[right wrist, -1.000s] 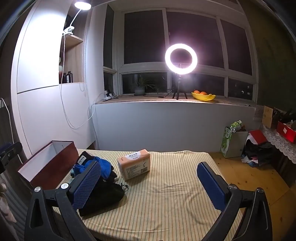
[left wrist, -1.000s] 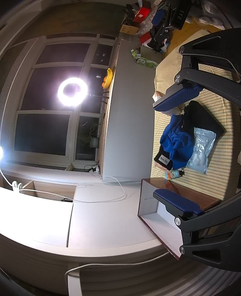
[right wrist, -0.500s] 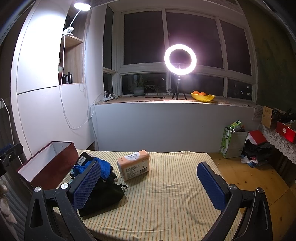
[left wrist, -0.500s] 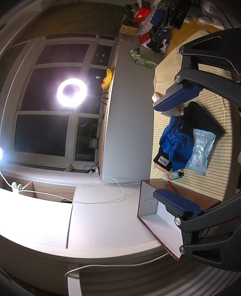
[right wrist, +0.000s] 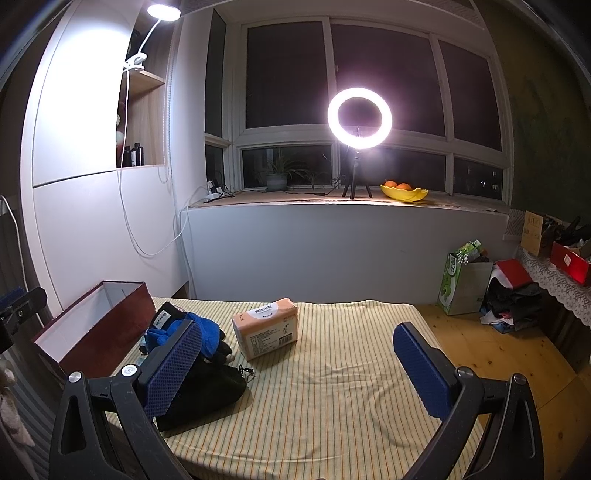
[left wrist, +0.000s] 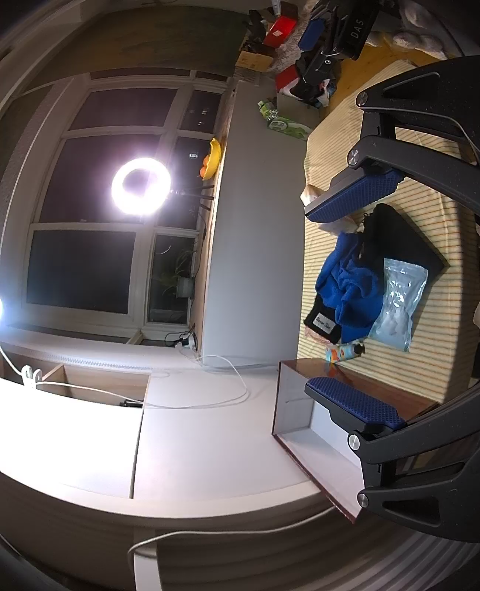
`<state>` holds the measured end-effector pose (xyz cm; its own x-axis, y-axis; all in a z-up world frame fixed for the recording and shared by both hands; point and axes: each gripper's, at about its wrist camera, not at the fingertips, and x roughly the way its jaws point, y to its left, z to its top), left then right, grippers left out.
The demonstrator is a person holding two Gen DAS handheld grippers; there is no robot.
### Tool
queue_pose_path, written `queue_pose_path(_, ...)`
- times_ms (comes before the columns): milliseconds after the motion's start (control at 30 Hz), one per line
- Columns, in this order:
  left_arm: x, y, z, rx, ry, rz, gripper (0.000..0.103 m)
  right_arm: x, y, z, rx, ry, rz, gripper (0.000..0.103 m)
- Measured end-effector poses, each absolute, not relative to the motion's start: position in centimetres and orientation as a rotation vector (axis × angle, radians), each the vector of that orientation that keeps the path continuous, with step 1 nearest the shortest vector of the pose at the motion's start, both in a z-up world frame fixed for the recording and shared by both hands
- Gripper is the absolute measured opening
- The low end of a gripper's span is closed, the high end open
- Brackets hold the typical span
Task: Organize soft objects
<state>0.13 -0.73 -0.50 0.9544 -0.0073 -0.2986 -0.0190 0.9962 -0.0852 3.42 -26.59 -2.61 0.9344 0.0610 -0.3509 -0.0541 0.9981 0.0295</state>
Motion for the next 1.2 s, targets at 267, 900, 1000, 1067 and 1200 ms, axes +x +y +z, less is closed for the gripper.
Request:
queue_pose_path(267, 0.22, -0.87, -0.56, -0.086, 0.306, 0.001, 0.086, 3.41, -26.59, -2.65, 0.019, 0.36, 0.057, 0.102)
queue_pose_path(900, 0.55, -1.25, -0.61, -0.084, 0.318, -0.009, 0.086, 3.73, -26.79, -3.0, 0.023, 0.37, 0.055, 0.102)
queue_pose_path(1000, 0.78, -1.23, -0.65, -0.084, 0.321, -0.012, 0.086, 3.81, -26.81, -3.07, 0.023, 0.372, 0.055, 0.102)
queue_pose_path(1067, 0.92, -1.32, -0.71, -0.082, 0.324, -0.013, 0.086, 3.91, -26.88, -3.17, 0.022, 0.375, 0.054, 0.103)
queue_pose_path(1200, 1.13, -1.44, -0.85, -0.08, 0.33, -0.015, 0.086, 4.27, -26.95, -3.36, 0.024, 0.383, 0.055, 0.103)
